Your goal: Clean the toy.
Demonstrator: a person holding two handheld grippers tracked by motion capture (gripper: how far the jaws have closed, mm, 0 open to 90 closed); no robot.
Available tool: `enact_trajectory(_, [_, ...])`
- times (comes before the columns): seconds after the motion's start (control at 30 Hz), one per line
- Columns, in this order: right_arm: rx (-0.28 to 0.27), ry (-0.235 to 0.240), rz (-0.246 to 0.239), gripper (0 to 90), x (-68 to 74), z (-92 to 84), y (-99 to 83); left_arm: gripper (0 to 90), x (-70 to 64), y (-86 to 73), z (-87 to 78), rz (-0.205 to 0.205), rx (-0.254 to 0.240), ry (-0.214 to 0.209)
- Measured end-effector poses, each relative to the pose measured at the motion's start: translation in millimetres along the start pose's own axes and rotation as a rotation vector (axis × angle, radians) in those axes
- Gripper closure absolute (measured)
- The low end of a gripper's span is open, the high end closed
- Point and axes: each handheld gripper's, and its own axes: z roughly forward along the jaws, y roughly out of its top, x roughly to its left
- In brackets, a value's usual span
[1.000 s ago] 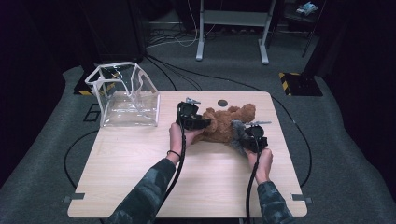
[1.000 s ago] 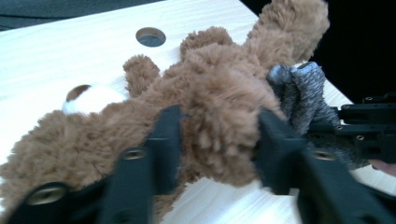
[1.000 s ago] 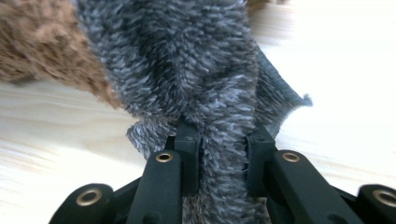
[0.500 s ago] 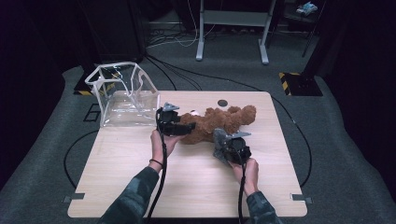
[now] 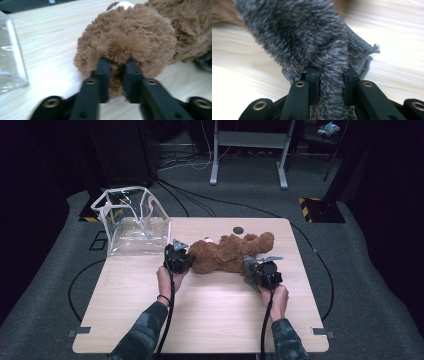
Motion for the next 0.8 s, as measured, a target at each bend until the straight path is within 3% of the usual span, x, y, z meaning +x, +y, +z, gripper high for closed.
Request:
enact_trajectory(0.07, [0.001, -0.002, 0.012, 72.8, -7.0, -1.2, -2.7, 85.5, 0.4, 0.0, -0.1, 0.006, 0.0, 0.002])
enact_trajectory(0.17, [-0.01, 0.004, -0.025, 72.9, -1.5, -8.8, -7.1, 87.4, 2.0, -0.7, -1.3, -0.004, -0.001, -0.013])
enact_trajectory(0.33, [-0.032, 0.063, -0.131, 72.9, 37.5, -17.8, -10.2, 88.1, 3.0, -1.4, -1.9, -0.016, -0.002, -0.025])
enact_trajectory(0.47, [-0.035, 0.119, -0.222, 72.9, 72.7, -17.2, 0.8, 88.1, 3.1, -1.0, -2.0, -0.008, 0.0, -0.024])
enact_trajectory(0.57, [-0.034, 0.126, -0.258, 72.9, 88.5, -11.9, 11.1, 88.6, 3.7, -1.0, -2.0, -0.012, 0.003, -0.028])
enact_trajectory(0.67, [-0.028, 0.1, -0.256, 73.0, 86.6, -5.7, 17.6, 88.9, 3.7, -1.0, -1.5, -0.015, -0.001, -0.028])
enact_trajectory(0.8, [-0.008, 0.052, -0.142, 73.0, 55.2, 0.4, 14.3, 89.0, 4.3, -1.7, -1.4, -0.023, -0.006, -0.038])
